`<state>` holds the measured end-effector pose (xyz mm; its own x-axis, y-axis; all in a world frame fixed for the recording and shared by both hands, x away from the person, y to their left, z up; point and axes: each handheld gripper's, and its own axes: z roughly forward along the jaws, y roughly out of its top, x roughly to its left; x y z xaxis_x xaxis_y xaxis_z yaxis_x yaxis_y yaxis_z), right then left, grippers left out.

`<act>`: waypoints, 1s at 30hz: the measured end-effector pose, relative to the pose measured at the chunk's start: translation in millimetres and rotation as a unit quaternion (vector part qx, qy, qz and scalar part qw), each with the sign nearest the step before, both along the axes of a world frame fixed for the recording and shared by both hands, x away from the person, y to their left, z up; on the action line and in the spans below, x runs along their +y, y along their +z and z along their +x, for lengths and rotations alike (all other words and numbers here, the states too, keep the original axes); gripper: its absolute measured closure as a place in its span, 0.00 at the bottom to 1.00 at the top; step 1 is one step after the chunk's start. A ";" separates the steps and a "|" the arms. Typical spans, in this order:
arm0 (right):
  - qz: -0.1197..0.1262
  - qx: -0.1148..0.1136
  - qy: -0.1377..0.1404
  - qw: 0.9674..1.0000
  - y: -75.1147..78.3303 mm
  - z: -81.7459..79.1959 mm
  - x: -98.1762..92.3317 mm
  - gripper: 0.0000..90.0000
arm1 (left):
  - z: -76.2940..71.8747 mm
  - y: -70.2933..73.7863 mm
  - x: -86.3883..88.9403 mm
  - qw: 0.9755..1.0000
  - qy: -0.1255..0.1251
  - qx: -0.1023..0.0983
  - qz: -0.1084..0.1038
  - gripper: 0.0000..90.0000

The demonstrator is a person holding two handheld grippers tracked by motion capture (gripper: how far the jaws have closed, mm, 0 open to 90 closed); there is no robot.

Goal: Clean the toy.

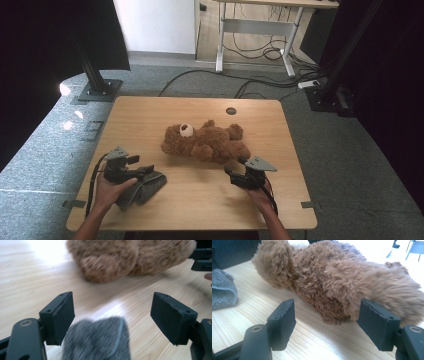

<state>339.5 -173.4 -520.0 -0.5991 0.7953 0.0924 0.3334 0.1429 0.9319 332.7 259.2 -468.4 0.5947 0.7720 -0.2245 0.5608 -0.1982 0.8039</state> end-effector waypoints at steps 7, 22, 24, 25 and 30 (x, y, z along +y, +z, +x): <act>0.005 0.005 0.004 1.000 0.9 -13.6 -13.3 0.32 | -2.7 1.3 -22.6 1.000 -0.030 -0.007 0.009 0.24; -0.018 0.038 -0.010 0.999 -13.3 -32.4 -34.0 0.32 | -29.0 -17.6 -7.9 1.000 -0.023 0.000 0.009 0.27; -0.024 0.041 -0.009 0.999 -14.9 -35.1 -34.5 0.32 | -31.0 -19.6 -8.9 1.000 -0.024 -0.002 0.014 0.27; -0.025 0.043 -0.009 0.999 -15.5 -35.9 -34.4 0.32 | -31.4 -20.6 -9.6 1.000 -0.025 -0.001 0.015 0.27; -0.028 0.046 -0.011 0.998 -17.3 -36.8 -35.4 0.32 | -31.5 -23.5 -13.2 0.999 -0.029 0.002 0.017 0.28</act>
